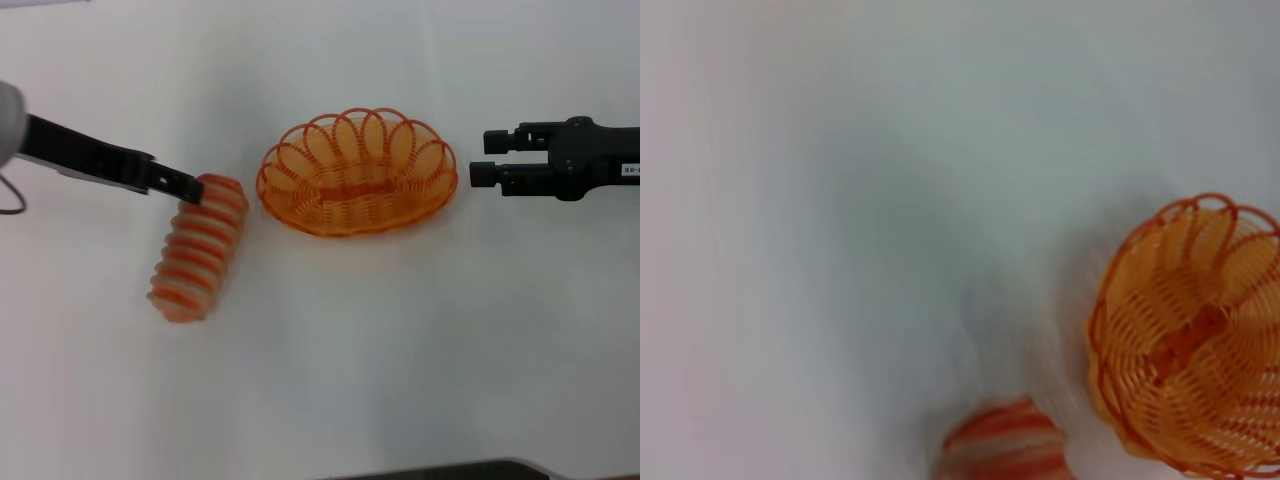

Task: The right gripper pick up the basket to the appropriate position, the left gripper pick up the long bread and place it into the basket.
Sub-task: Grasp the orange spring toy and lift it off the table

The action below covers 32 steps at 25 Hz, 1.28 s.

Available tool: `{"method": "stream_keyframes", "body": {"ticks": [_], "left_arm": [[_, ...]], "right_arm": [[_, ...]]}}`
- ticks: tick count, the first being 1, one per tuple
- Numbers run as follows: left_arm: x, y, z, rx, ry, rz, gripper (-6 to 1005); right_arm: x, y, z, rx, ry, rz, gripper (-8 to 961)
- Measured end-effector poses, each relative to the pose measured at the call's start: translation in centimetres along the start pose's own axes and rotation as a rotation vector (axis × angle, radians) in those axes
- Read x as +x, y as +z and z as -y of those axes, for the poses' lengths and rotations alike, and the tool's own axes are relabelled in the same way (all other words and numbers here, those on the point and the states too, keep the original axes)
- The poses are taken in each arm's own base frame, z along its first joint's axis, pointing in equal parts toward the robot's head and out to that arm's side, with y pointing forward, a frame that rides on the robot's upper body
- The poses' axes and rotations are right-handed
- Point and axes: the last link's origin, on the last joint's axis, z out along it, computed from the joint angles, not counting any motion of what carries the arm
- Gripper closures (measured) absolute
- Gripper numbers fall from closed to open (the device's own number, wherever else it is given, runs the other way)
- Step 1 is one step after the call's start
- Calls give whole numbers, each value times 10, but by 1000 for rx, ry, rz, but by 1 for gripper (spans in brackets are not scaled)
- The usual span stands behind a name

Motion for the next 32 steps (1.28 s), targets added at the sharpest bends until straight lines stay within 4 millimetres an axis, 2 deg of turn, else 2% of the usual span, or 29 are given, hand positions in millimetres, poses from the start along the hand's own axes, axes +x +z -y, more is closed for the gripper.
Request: {"method": "stream_keyframes", "body": {"ticks": [3, 4, 9, 15, 32], "left_arm": [[4, 10, -9, 16, 26, 37, 222], [5, 23, -13, 42, 54, 65, 222], [5, 41, -12, 68, 53, 81, 221], [4, 49, -9, 93, 58, 84, 222], [1, 63, -13, 108, 111, 142, 335]], "right_arm": [[1, 0, 0, 5, 1, 1, 277], [1, 0, 1, 5, 0, 0, 277], [0, 2, 0, 0, -1, 1, 277], [-2, 4, 0, -4, -6, 4, 277], [-6, 6, 1, -2, -13, 10, 278]]}}
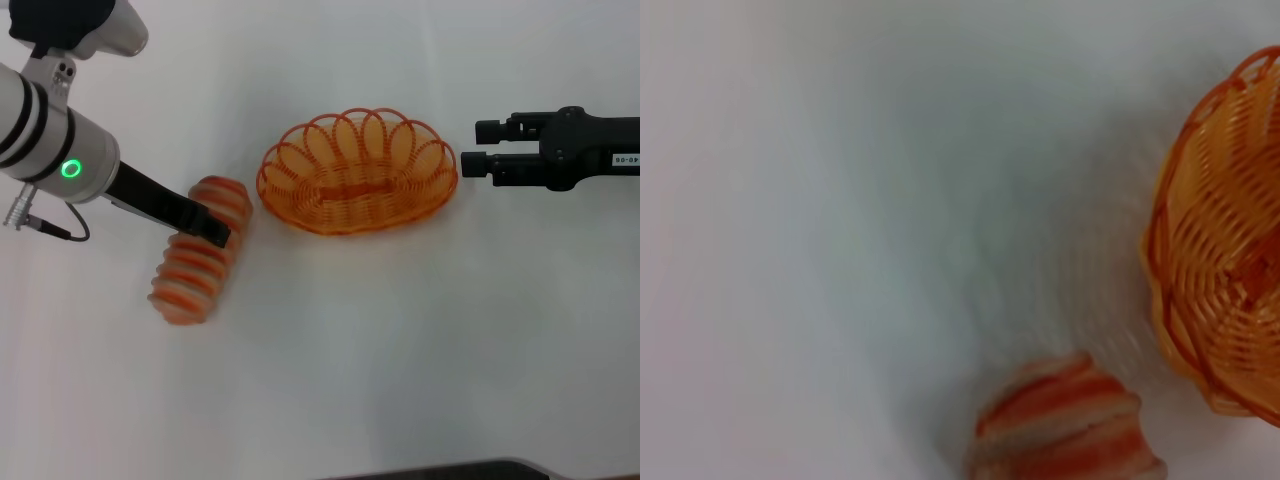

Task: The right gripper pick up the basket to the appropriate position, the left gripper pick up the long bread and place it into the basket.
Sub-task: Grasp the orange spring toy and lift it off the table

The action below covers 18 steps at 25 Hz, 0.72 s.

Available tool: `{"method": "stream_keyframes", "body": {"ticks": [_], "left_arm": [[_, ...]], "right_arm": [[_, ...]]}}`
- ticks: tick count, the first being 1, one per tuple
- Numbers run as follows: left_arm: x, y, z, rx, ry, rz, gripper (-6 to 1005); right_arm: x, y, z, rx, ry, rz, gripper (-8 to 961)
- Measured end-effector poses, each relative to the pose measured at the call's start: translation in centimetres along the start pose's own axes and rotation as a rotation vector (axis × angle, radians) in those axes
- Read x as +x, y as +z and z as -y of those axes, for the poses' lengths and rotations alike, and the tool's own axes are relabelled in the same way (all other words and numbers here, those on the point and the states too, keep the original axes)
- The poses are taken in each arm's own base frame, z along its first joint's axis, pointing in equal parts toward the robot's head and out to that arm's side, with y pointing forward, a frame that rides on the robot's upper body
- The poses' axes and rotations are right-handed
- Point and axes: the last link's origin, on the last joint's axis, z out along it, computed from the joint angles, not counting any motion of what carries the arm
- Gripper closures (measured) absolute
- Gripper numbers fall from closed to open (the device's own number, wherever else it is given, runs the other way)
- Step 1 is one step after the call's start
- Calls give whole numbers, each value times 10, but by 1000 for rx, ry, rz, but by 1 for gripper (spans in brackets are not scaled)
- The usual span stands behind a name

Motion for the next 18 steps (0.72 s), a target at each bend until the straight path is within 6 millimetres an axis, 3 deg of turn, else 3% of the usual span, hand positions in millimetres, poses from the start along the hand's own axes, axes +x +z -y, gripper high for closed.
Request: {"method": "stream_keyframes", "body": {"ticks": [4, 7, 11, 18], "left_arm": [[2, -1, 0, 0, 8, -6, 362], [2, -2, 1, -1, 15, -11, 462], [2, -5, 5, -7, 30, -37, 505], [0, -25, 34, 22, 4, -116, 557]], "right_arm": [[0, 0, 0, 1, 0, 1, 278], [0, 0, 0, 1, 1, 1, 278], [2, -2, 0, 4, 6, 4, 278], [3, -4, -1, 3, 13, 16, 278]]}}
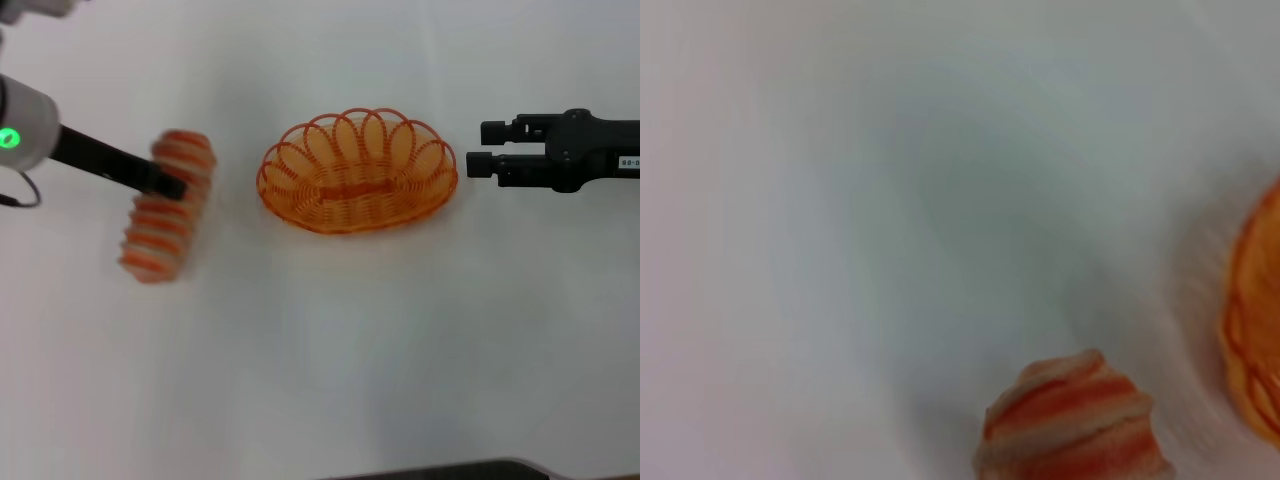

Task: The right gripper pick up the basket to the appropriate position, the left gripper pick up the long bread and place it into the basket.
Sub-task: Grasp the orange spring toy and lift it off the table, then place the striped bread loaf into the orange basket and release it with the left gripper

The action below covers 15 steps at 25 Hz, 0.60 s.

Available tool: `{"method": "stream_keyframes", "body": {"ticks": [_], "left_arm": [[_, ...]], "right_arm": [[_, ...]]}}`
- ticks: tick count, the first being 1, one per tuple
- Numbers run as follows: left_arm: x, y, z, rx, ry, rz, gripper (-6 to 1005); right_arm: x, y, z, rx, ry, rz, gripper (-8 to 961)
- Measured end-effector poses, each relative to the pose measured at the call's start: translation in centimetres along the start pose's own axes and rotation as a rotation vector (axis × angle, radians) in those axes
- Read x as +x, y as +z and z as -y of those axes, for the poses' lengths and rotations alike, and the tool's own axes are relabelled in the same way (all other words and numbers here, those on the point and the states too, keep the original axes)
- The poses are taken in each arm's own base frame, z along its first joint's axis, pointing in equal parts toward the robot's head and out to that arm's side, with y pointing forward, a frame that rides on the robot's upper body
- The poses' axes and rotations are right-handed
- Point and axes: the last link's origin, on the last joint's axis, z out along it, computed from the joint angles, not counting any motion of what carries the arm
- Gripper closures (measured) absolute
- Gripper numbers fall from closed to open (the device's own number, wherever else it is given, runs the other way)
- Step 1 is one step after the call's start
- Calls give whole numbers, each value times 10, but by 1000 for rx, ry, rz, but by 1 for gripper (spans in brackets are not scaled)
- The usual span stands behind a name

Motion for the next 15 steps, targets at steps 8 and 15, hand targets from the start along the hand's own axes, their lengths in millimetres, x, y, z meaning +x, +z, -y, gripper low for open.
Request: {"method": "stream_keyframes", "body": {"ticks": [8, 15], "left_arm": [[38, -28, -7, -10, 156, -162, 592], [86, -5, -75, -108, 459, -143, 643]], "right_arm": [[4, -6, -1, 11, 19, 18, 278], [9, -10, -2, 17, 33, 25, 278]]}}
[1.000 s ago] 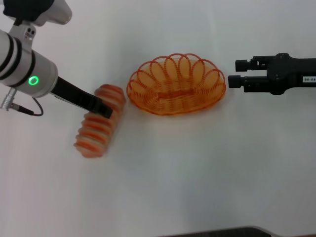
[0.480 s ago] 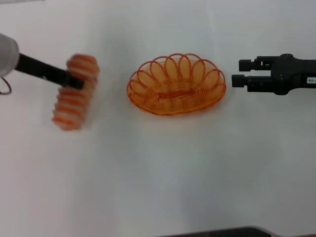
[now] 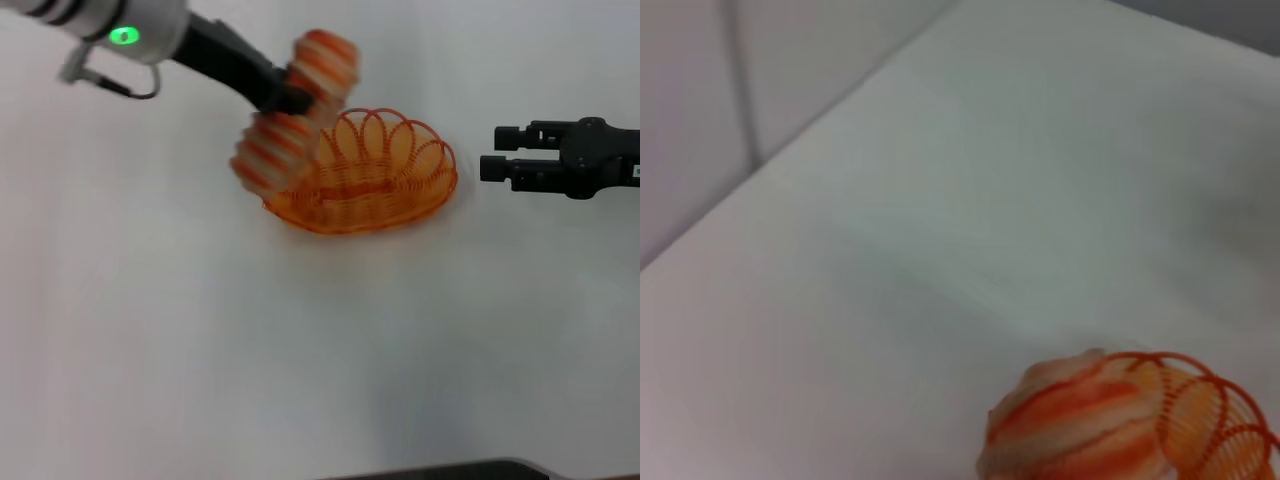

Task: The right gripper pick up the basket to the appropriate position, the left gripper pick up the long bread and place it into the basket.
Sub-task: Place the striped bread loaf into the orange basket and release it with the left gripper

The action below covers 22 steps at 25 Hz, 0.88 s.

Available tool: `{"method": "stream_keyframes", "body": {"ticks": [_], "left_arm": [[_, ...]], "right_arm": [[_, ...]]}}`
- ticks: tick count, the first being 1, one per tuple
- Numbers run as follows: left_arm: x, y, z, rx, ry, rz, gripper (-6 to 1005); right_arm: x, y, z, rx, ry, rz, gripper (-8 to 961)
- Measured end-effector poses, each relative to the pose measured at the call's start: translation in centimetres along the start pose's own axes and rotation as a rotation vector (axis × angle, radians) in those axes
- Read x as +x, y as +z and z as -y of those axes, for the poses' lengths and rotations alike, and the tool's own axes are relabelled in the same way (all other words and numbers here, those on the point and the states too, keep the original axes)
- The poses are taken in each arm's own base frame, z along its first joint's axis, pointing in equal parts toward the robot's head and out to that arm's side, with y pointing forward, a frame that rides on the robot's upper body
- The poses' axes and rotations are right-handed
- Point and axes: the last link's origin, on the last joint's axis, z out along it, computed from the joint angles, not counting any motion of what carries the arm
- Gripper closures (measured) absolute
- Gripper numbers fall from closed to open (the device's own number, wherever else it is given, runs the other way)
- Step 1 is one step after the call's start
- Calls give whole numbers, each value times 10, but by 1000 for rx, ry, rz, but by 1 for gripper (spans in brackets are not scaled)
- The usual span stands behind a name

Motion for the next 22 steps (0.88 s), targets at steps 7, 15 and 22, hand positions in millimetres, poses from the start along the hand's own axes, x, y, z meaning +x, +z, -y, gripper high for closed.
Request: {"method": "stream_keyframes", "body": {"ticks": [7, 15, 22], "left_arm": [[26, 34, -30, -34, 206, 92, 730], [29, 50, -52, -38, 384, 166, 775], [34, 53, -52, -26, 377, 121, 671]], "right_arm": [[4, 1, -2, -2, 1, 3, 278], [3, 4, -3, -8, -2, 6, 278], [3, 4, -3, -9, -4, 5, 278]]}}
